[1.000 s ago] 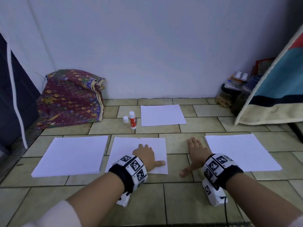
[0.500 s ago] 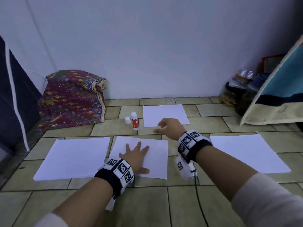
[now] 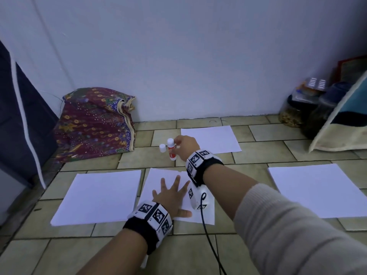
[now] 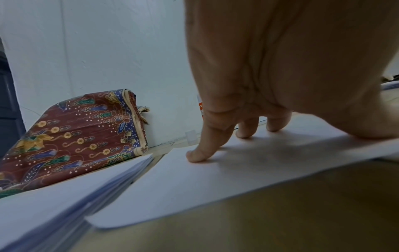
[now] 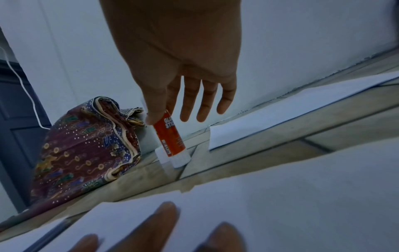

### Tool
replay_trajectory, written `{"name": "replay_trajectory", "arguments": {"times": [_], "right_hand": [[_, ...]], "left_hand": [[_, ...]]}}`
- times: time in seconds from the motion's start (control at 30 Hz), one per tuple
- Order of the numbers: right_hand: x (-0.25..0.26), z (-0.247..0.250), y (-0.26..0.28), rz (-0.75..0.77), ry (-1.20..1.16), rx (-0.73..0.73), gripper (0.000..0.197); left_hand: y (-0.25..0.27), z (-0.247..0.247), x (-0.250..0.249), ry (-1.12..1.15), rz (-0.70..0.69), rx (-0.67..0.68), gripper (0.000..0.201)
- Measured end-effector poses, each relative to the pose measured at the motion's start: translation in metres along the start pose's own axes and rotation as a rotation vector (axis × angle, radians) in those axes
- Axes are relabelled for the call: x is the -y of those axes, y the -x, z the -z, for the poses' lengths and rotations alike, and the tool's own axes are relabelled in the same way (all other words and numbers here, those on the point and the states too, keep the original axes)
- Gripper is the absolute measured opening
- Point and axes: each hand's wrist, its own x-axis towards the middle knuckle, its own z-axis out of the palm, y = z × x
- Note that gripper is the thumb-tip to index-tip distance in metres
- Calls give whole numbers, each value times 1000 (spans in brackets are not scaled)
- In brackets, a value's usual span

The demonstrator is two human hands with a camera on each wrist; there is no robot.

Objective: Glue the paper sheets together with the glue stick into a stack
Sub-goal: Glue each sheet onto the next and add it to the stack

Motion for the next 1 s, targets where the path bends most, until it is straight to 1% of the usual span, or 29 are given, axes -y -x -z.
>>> {"name": "replay_trajectory", "arguments": {"times": [0.07,0.17,0.23,0.3,0.33,0.37,0.43,0.47,0.53,0.63,0.73,0.8,0.87,0.9,1.0], "right_hand": [[-2,1,0,0,-34,-26,26],[-8,14,6,23,-129,-28,26],[-15,31,17,19,-233,29,21],[-25,50,30,-12,-335,143,10],[-32,58,37,-26,-339,188,12],[-38,66,42,-35,-299,205,19],[-49,78,49,-66,-169,179,35],[-53,82,52,-89,-133,156,37],[-61,88,57,-122,-95,111,35],[-72,93,63,-112,-42,72,32],[-77,95,68,-108,-87,50,27],[-78,95,70,-109,-174,27,24],[-78,95,69,-112,-256,-15,27],[-79,93,68,-115,-277,-40,27],[-80,87,65,-102,-293,-91,27]], "left_hand": [[2,2,-1,4,-5,2,95],[4,6,-1,22,-6,7,94],[5,6,1,26,-18,-8,96],[7,6,2,16,-29,-42,96],[9,6,2,-5,-31,-66,96],[10,8,1,-37,-27,-90,96],[12,14,-3,-104,-11,-115,94],[12,18,-5,-129,-1,-108,94],[12,26,-9,-161,5,-93,93],[11,33,-15,-189,-20,-99,93],[11,38,-22,-201,-47,-130,88],[11,39,-26,-192,-80,-188,79],[8,36,-28,-157,-128,-254,74],[5,34,-28,-131,-156,-265,74],[-2,29,-28,-104,-223,-228,75]]}}
